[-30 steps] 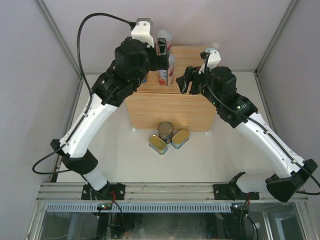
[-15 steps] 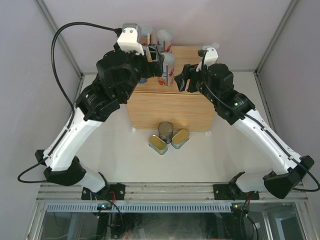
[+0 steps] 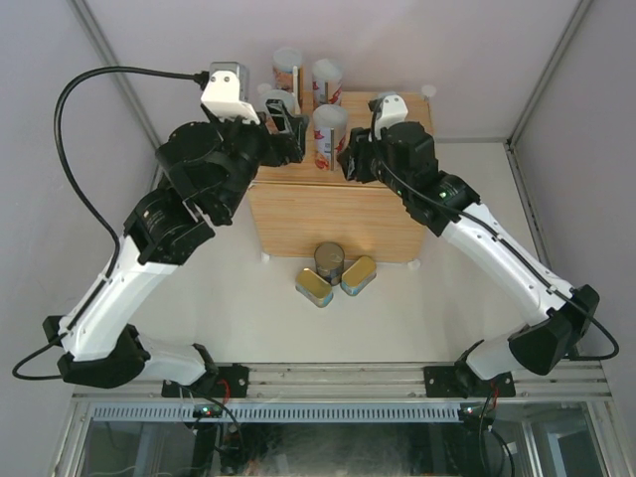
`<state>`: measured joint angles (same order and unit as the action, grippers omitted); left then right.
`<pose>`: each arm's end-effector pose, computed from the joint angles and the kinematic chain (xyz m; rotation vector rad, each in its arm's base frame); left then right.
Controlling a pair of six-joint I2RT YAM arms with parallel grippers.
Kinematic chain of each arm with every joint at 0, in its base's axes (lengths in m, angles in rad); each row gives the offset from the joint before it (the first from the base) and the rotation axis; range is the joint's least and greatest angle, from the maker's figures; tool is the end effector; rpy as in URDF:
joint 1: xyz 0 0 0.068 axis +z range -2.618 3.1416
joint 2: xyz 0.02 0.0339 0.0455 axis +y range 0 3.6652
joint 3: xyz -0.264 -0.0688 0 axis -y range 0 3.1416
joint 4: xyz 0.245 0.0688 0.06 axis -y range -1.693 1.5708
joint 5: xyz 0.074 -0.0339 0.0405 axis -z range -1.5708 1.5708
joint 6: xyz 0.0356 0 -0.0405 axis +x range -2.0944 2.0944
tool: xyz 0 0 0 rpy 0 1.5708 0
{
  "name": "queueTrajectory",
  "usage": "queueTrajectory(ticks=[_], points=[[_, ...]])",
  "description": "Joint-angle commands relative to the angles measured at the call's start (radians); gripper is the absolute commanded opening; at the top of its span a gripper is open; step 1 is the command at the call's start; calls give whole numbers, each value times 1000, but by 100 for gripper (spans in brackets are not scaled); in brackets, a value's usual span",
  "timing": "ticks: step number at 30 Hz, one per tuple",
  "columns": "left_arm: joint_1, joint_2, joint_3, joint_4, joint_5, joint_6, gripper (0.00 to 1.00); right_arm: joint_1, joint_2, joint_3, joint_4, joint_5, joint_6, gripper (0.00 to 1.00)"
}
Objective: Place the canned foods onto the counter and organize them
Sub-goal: Place the canned food on the counter.
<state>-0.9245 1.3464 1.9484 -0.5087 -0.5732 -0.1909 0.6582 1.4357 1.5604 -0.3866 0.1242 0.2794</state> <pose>0.1555 -0.1741 0.5688 0.0813 1.5086 -0.4758 0.2603 0.1957 0.4368 -0.2635 1.8466 0.5425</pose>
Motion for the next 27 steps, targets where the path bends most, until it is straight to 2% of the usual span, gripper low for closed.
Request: queueTrajectory(ticks=[1,27], points=[[-7,-39,-37,54,-2,15,78,14,16,72,33,-3,-8,43],[-7,-126,-137,67,18,6,78,22,152,162,30,34,4,42]])
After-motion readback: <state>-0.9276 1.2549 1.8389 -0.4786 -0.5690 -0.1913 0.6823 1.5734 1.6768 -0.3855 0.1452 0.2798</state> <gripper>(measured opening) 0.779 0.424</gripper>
